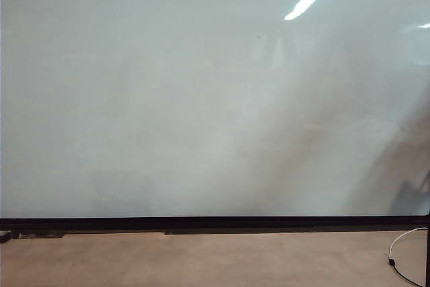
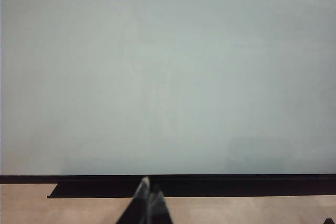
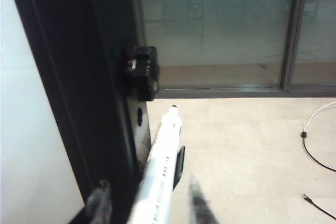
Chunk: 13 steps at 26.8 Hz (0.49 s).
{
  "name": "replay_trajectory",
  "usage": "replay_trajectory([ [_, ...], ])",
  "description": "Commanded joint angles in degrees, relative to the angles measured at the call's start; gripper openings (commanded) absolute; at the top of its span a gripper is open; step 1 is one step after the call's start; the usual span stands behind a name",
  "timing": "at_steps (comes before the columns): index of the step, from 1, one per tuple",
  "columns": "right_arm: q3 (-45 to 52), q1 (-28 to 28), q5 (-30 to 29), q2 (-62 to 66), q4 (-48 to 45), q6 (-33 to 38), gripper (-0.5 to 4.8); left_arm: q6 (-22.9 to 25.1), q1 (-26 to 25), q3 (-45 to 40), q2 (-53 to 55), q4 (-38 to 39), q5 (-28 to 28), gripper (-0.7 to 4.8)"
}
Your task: Pick up the pen on the shelf to the right of the whiteboard and draw a rectangle.
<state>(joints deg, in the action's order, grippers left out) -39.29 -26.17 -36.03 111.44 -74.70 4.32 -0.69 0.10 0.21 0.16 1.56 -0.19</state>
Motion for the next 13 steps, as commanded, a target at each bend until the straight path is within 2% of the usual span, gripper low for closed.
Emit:
replay_trajectory([
  [1,-0.11,0.00,-0.13,-0.17,-1.01,0.33,1.52,0.24,0.00,0.17,0.02,-0.35,0.00,-0.04],
  [8,-0.13,0.02,-0.11,-0.17,-2.14,0.72,1.43,0.24,0.00,0.17,0.02,-0.35,0.00,-0.04],
  [11,-0.13,0.02,-0.13,-0.15,-2.12,0.81,1.11,0.24,0.00,0.17,0.02,-0.35,0.00,-0.05],
  [13,-0.13,0.02,-0.13,-0.15,-2.12,0.83,1.11,0.24,0.00,0.17,0.02,-0.35,-0.02,-0.04],
])
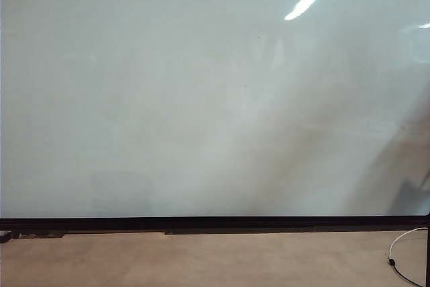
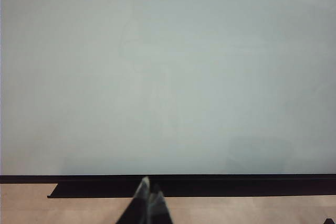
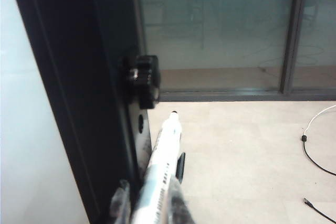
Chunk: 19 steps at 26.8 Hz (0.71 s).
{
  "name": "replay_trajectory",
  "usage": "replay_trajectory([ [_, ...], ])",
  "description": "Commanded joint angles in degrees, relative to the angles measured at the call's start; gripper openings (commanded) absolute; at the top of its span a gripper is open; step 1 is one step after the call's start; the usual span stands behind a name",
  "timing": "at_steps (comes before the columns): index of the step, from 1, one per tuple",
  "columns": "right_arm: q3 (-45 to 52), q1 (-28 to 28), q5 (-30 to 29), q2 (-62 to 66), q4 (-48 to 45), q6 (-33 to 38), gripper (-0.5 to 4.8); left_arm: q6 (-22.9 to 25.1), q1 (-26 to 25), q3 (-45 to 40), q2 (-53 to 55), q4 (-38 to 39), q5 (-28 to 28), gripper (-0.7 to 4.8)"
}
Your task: Pick up the pen on the shelf to the right of the whiteboard and draw a rectangle.
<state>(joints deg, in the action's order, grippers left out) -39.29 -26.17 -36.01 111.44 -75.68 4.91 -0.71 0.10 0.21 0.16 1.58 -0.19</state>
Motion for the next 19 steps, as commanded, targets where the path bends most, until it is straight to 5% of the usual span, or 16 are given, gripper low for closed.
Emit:
replay_trajectory([
  [1,-0.13,0.02,-0.15,-0.17,-1.14,0.26,1.11,0.26,0.00,0.17,0.02,-0.37,0.00,-0.05],
  [11,-0.13,0.02,-0.37,-0.17,-1.18,0.35,0.07,0.26,0.00,0.17,0.02,-0.37,-0.02,-0.04],
  [19,-0.13,-0.39,-1.14,-0.46,-3.08,0.70,-0.04,0.26,0.00,0.17,0.02,-0.37,0.00,-0.04],
])
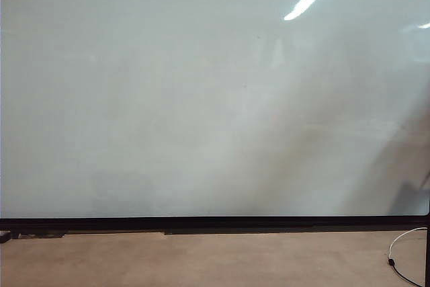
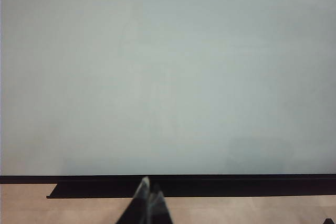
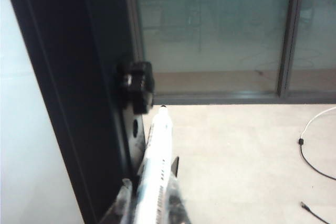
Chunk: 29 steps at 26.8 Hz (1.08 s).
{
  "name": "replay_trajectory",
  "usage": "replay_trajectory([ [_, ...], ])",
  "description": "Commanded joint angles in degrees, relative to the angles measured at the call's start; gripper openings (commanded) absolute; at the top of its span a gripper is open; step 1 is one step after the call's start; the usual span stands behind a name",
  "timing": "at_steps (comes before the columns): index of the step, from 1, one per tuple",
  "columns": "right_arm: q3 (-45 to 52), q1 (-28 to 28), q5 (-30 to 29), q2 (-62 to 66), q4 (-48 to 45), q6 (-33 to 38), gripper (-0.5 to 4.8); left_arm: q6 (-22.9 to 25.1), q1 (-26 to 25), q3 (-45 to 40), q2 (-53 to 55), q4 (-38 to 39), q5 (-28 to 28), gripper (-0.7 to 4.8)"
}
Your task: Pick up the pen on the shelf to the right of the whiteboard and draw a rectangle.
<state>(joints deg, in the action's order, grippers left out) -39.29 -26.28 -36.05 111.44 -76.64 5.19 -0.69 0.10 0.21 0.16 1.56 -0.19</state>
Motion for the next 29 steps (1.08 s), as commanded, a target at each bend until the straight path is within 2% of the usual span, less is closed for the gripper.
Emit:
replay_trajectory([
  [1,-0.13,-0.33,-1.05,-0.48,-2.14,0.42,-0.04,0.24,0.00,0.17,0.02,-0.35,0.00,-0.04],
  [17,1.40,-3.98,1.95,-4.09,-3.13,0.42,-0.04,0.24,0.00,0.17,0.02,-0.33,0.00,-0.05],
  [29,15.47,-3.41,13.31,-18.23,-3.34,0.63,-0.05,0.24,0.00,0.15,0.02,-0.35,0.00,-0.04],
])
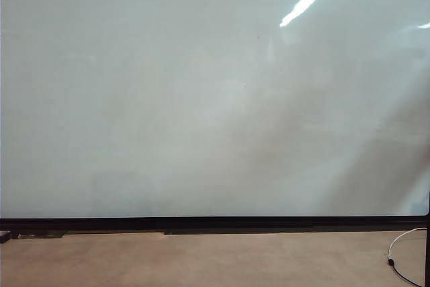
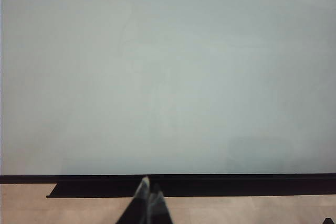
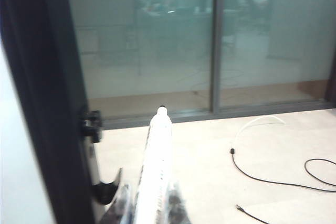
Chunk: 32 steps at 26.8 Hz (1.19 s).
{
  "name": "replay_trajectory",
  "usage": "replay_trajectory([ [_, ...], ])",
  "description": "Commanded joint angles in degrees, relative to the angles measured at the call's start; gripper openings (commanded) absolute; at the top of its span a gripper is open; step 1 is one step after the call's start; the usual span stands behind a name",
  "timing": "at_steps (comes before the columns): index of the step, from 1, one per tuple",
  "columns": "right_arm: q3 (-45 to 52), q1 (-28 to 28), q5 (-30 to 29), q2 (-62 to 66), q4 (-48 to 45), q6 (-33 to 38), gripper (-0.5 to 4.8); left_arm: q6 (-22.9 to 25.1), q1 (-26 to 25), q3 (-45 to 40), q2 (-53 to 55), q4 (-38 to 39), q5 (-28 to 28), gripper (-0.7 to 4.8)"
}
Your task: Pick up the pen on the shelf to the right of the whiteboard and draw a rectangle.
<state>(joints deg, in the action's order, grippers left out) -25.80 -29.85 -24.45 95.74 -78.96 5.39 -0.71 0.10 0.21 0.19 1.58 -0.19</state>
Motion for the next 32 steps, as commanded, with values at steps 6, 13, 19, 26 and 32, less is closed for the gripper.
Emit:
replay_trajectory([
  [6,9.22,3.23,5.60,-11.89,-0.48,0.55,-0.05,0.26,0.00,0.17,0.00,-0.37,-0.02,-0.04],
  [13,15.12,11.61,8.22,-18.84,-0.55,0.66,-0.05,0.26,0.00,0.17,0.00,-0.37,-0.02,-0.04],
  [19,16.33,22.60,8.07,-20.61,-0.48,0.63,-0.05,0.26,0.00,0.15,0.00,-0.35,0.00,-0.04],
  [26,14.97,33.81,8.96,-20.57,0.85,0.13,-0.05,0.26,0.00,0.17,0.00,-0.37,0.00,-0.05],
  [32,7.41,42.82,7.58,-20.52,14.75,-8.76,-0.05,0.26,0.02,0.17,0.00,-0.37,-0.02,-0.04],
])
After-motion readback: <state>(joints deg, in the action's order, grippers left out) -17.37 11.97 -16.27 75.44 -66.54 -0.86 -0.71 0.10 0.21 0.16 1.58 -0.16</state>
